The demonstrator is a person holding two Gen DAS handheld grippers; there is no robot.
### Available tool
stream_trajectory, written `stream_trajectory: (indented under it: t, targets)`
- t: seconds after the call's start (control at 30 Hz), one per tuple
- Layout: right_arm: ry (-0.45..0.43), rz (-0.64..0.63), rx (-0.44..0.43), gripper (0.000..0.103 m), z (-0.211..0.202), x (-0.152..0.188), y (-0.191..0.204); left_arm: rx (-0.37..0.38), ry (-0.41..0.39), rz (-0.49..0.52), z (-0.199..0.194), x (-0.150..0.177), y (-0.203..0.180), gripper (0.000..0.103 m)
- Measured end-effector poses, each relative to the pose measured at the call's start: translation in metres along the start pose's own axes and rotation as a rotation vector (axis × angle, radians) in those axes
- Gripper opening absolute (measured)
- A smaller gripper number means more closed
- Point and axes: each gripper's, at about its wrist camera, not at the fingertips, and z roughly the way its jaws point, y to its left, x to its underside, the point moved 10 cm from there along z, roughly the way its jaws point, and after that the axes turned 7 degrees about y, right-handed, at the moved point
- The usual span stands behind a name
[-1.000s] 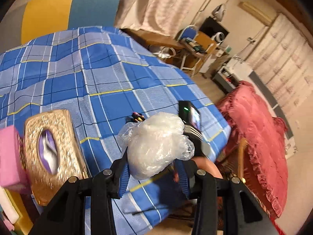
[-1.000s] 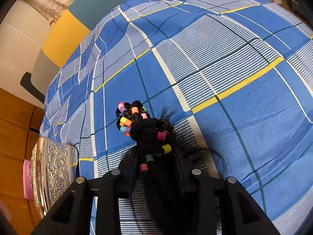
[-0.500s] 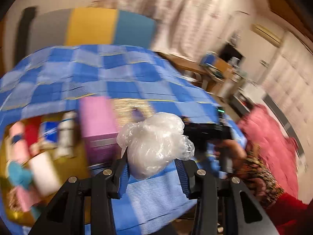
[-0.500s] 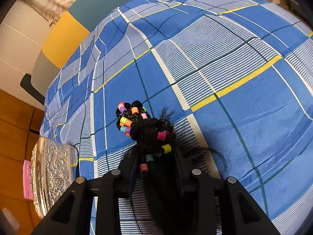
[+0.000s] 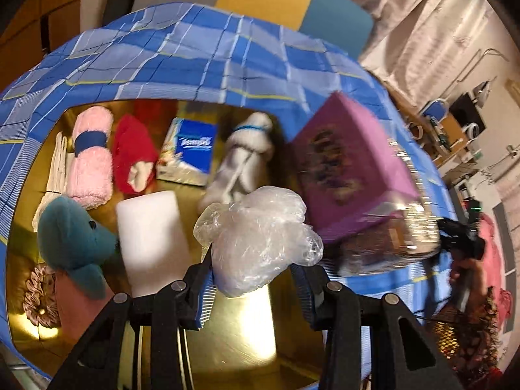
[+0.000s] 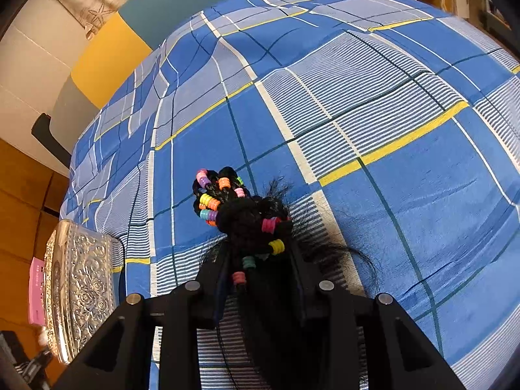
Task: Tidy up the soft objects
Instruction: 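Lower the plastic bag into the gold tray and open the left tool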
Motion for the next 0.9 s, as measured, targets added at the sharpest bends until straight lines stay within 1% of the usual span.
stream_trajectory:
  t: [0.1, 0.17, 0.23, 0.3, 0.37, 0.4, 0.5, 0.53, 0.6, 0.63, 0.7, 0.77, 0.83, 0.9]
  targets:
    - [-0.001, -0.007, 0.006, 0.034, 0.0, 0.0, 0.0, -0.036, 0.016, 0.007, 0.013, -0.001, 0.009, 0.043]
    - [-0.003, -0.01, 0.01, 0.034, 0.0, 0.0, 0.0, -0.026, 0.022, 0.007, 0.018, -0.001, 0.01, 0.043]
    - [-0.003, -0.012, 0.011, 0.034, 0.0, 0.0, 0.001, -0.042, 0.026, 0.005, 0.023, -0.004, 0.01, 0.043]
    - [-0.002, -0.011, 0.009, 0.034, 0.001, -0.001, 0.0, -0.033, 0.033, 0.003, 0.028, -0.006, 0.009, 0.045]
    - [-0.003, -0.014, 0.009, 0.034, 0.001, -0.001, 0.0, -0.007, 0.037, -0.003, 0.029, -0.004, 0.005, 0.052]
    - [-0.004, -0.019, 0.012, 0.034, 0.001, -0.001, 0.001, -0.001, 0.034, 0.002, 0.028, -0.005, 0.004, 0.053]
    - [-0.017, -0.041, 0.03, 0.034, 0.002, -0.001, 0.002, -0.022, 0.002, 0.02, 0.018, -0.004, 0.004, 0.059]
    - [-0.021, -0.046, 0.034, 0.034, 0.002, 0.0, 0.003, -0.021, -0.008, 0.025, 0.016, -0.004, 0.003, 0.064]
    - [-0.036, -0.051, 0.039, 0.034, 0.002, 0.0, 0.003, -0.016, -0.017, 0.028, 0.014, -0.005, 0.005, 0.066]
    - [-0.046, -0.047, 0.036, 0.034, 0.001, 0.0, 0.002, -0.01, -0.02, 0.02, 0.013, -0.004, 0.007, 0.066]
    - [-0.064, -0.032, 0.027, 0.033, 0.0, 0.001, 0.001, 0.039, -0.034, -0.001, 0.007, -0.001, 0.009, 0.066]
    - [-0.076, -0.01, 0.029, 0.033, 0.0, 0.002, 0.0, 0.081, -0.04, -0.002, 0.001, 0.005, 0.007, 0.066]
    - [-0.076, 0.009, 0.048, 0.033, -0.001, 0.001, 0.0, 0.089, -0.049, 0.006, -0.007, 0.009, 0.007, 0.066]
    - [-0.075, 0.028, 0.087, 0.033, -0.001, 0.001, 0.001, 0.099, -0.079, 0.031, -0.021, 0.012, 0.006, 0.066]
